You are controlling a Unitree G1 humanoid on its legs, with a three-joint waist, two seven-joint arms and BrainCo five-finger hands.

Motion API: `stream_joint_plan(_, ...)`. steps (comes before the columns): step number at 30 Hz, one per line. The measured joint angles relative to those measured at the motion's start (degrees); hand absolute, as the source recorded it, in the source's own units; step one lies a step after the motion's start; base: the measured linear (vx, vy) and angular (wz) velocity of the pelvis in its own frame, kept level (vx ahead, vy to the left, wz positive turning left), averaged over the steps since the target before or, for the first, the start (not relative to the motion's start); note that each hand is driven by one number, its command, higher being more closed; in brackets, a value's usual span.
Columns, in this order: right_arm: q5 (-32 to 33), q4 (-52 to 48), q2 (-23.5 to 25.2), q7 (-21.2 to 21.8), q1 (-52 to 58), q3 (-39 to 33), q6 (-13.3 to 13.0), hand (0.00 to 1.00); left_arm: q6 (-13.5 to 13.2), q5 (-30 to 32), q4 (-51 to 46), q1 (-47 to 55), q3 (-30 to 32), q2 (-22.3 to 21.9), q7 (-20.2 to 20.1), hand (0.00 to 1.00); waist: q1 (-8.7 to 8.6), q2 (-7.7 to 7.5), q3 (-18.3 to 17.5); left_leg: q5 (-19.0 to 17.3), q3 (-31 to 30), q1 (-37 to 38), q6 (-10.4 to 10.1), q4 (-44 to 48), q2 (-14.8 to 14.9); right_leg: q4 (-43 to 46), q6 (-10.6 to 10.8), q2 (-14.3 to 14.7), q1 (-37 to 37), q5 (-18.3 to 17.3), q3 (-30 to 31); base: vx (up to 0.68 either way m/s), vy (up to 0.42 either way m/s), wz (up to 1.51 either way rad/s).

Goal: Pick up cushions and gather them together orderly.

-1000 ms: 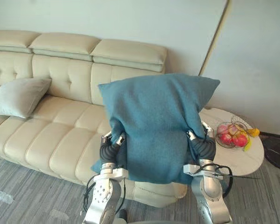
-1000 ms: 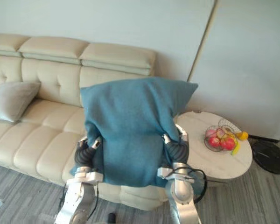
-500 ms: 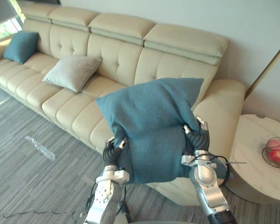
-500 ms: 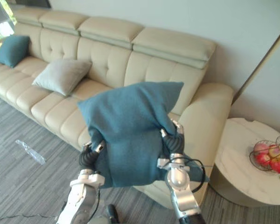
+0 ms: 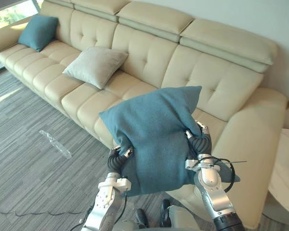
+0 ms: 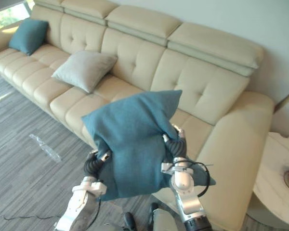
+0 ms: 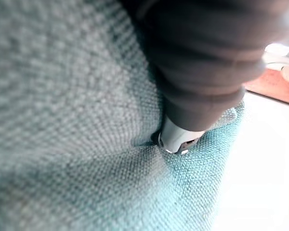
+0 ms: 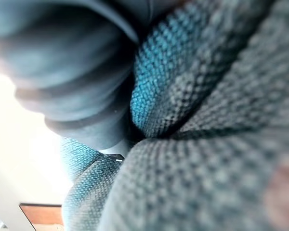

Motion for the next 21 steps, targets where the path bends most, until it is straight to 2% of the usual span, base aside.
stream_joint_plan(1, 0.1, -5.4, -0.1, 0.0, 2.9, 0.0, 0.1, 1.00, 0.0, -0.1, -0.2, 0.0, 0.0, -0.1, -0.8, 1.00, 0.34, -0.35, 0.2, -1.1, -0.6, -1.7, -1.2, 7.9, 1.8, -2.7, -0.1, 0.3, 4.0, 0.0, -1.4, 0.32, -0.070, 0.60)
stream_joint_plan(2, 0.1, -7.0, -0.1, 0.0, 3.5, 0.0, 0.1, 1.00, 0.0, -0.1, -0.4, 0.1, 0.0, -0.1, -0.9, 1.00, 0.46, -0.41, 0.2, -1.3, -0.9, -2.5, -1.2, 11.3, 2.5, -3.4, -0.1, 0.4, 4.7, 0.0, -1.5, 0.29, -0.075, 0.50)
stream_joint_plan(4, 0.1, -16.0, -0.1, 0.4, 6.2, 0.1, 0.0, 1.00, 0.0, -0.6, -4.7, 3.1, 0.0, -0.5, -2.2, 1.00, 2.02, 0.28, -0.2, -0.4, -1.1, -7.9, -1.7, 30.9, 7.3, -7.3, -1.1, 2.0, 11.1, -1.6, -0.2, 0.26, -0.016, -0.23)
stream_joint_plan(5, 0.1, -17.3, -0.1, 0.6, 6.3, 0.1, -0.2, 1.00, -0.2, -0.6, -5.6, 3.4, 0.0, -0.8, -2.4, 1.00, 2.03, 0.40, -0.2, 0.6, -1.2, -8.9, -2.3, 33.9, 8.1, -7.8, -1.1, 2.1, 12.1, -2.0, 0.2, 0.34, 0.063, -0.52)
stream_joint_plan(6, 0.1, -18.6, 0.3, 0.7, 6.3, 0.1, -1.6, 1.00, -0.6, -0.6, -6.6, 3.9, 0.0, -1.5, -2.8, 1.00, 2.46, 0.16, -0.5, 0.1, -1.2, -11.4, -1.2, 39.4, 10.2, -8.0, -1.2, 1.8, 13.0, -2.1, 1.5, 0.22, 0.078, -0.43)
stream_joint_plan(7, 0.2, -18.9, 0.6, 0.7, 6.3, 0.0, -2.2, 1.00, -0.6, -0.6, -6.7, 3.9, 0.0, -1.9, -3.3, 1.00, 2.68, 0.00, -0.9, -1.2, -1.4, -12.3, -1.0, 40.0, 11.4, -7.9, -1.3, 1.7, 13.0, -2.3, 2.5, 0.28, 0.115, -0.74)
stream_joint_plan(8, 0.2, -19.1, 1.5, 0.9, 6.0, -0.3, -3.1, 1.00, -0.7, -0.6, -6.7, 3.7, 0.0, -2.4, -3.5, 1.00, 2.87, -0.51, -0.9, -3.5, -3.6, -13.4, -2.1, 37.7, 12.8, -8.2, -1.0, 1.0, 13.4, -2.7, 5.4, 0.18, 0.070, -0.65)
stream_joint_plan(9, 0.2, -18.9, 1.8, 0.9, 6.1, -0.4, -3.1, 1.00, -0.6, -0.6, -6.6, 3.7, 0.0, -2.4, -3.6, 1.00, 2.89, -0.60, -0.8, -4.0, -4.7, -13.4, -2.4, 36.0, 12.8, -8.4, -0.9, 0.6, 13.6, -2.7, 6.1, 0.22, 0.138, -0.74)
stream_joint_plan(10, 0.2, -17.7, 2.7, 0.9, 6.1, -0.4, -3.2, 1.00, -0.4, -0.6, -6.0, 3.7, 0.0, -2.4, -3.7, 1.00, 2.90, -0.90, -0.9, -4.4, -7.3, -12.9, -3.3, 30.5, 12.5, -8.5, -0.4, -0.4, 13.9, -2.9, 7.7, 0.18, 0.246, -0.84)
stream_joint_plan(11, 0.2, -15.5, 3.0, 0.9, 5.9, -0.4, -3.2, 1.00, -0.2, -0.6, -4.8, 4.0, 0.0, -2.4, -3.8, 1.00, 2.99, -1.16, -1.0, -4.1, -13.5, -11.1, -4.0, 19.6, 10.6, -8.5, 1.1, -1.6, 13.9, -3.2, 11.1, 0.22, 0.318, -0.96)
stream_joint_plan(12, 0.2, -14.7, 3.0, 0.9, 5.9, -0.4, -3.2, 1.00, -0.1, -0.6, -4.3, 4.0, 0.0, -2.4, -3.8, 1.00, 3.10, -0.99, -1.1, -3.5, -16.4, -10.2, -5.0, 15.3, 9.8, -8.5, 2.0, -1.9, 13.8, -3.3, 12.5, 0.17, 0.318, -1.14)
stream_joint_plan(13, 0.2, -12.8, 3.0, 0.9, 5.7, -0.4, -3.2, 1.00, 0.2, -0.6, -3.4, 4.1, -0.1, -2.4, -3.8, 1.00, 3.22, -0.33, -1.4, -2.2, -23.7, -7.7, -7.2, 7.1, 8.3, -8.4, 3.5, -2.0, 13.5, -3.9, 15.7, 0.13, 0.335, -1.22)
stream_joint_plan(14, 0.2, -10.9, 3.2, 0.9, 5.3, -0.4, -3.1, 1.00, 0.5, -0.6, -2.9, 4.2, -0.1, -2.3, -3.8, 1.00, 3.54, 0.64, -1.7, 2.5, -27.4, -5.6, -10.7, 3.4, 7.4, -8.3, 5.0, -1.7, 13.3, -4.7, 19.1, 0.18, 0.424, -1.49)
stream_joint_plan(15, 0.3, -8.8, 4.5, 0.9, 5.6, -0.4, -2.6, 1.00, 0.6, -0.6, -2.3, 4.6, -0.1, -1.6, -3.7, 1.00, 3.25, -0.54, -2.3, 1.4, -24.7, -5.3, -8.1, 5.1, 5.8, -8.7, 6.2, -3.4, 12.9, -3.9, 22.7, 0.23, 0.498, -1.21)
stream_joint_plan(16, 0.3, -9.0, 4.7, 0.9, 5.7, -0.4, -2.2, 1.00, 0.7, -0.6, -2.3, 4.6, -0.1, -1.7, -3.7, 1.00, 2.96, -0.90, -2.3, 0.8, -22.6, -5.6, -7.5, 6.4, 5.6, -8.8, 6.7, -4.1, 12.8, -3.7, 24.1, 0.22, 0.466, -1.39)
stream_joint_plan(17, 0.2, -9.1, 4.7, 1.6, 5.3, -0.3, -1.8, 1.00, 0.7, -0.6, -2.3, 4.9, -0.1, -1.7, -3.7, 1.00, 3.18, -1.37, -2.5, -1.0, -17.7, -5.5, -6.0, 9.2, 5.7, -8.2, 8.2, -4.7, 11.5, -3.0, 26.5, 0.17, 0.374, -1.08)
stream_joint_plan(20, 0.1, -9.7, 4.8, 2.8, 4.8, -0.2, -1.8, 1.00, 0.2, -0.6, -2.3, 5.1, -0.1, -1.6, -3.7, 1.00, 3.59, -1.87, -2.8, -1.7, -10.9, -3.5, -5.1, 8.9, 5.7, -3.6, 9.0, -4.6, 7.8, -2.9, 27.2, 0.10, 0.286, -1.41)
stream_joint_plan(21, 0.0, -9.6, 4.8, 3.2, 4.3, -0.2, -1.8, 1.00, -0.1, -0.4, -2.3, 5.0, -0.1, -1.6, -3.7, 1.00, 3.60, -1.90, -2.9, -1.9, -7.2, -2.0, -4.7, 7.7, 5.8, -1.2, 8.5, -4.5, 4.6, -1.6, 24.5, 0.04, 0.168, -1.26)
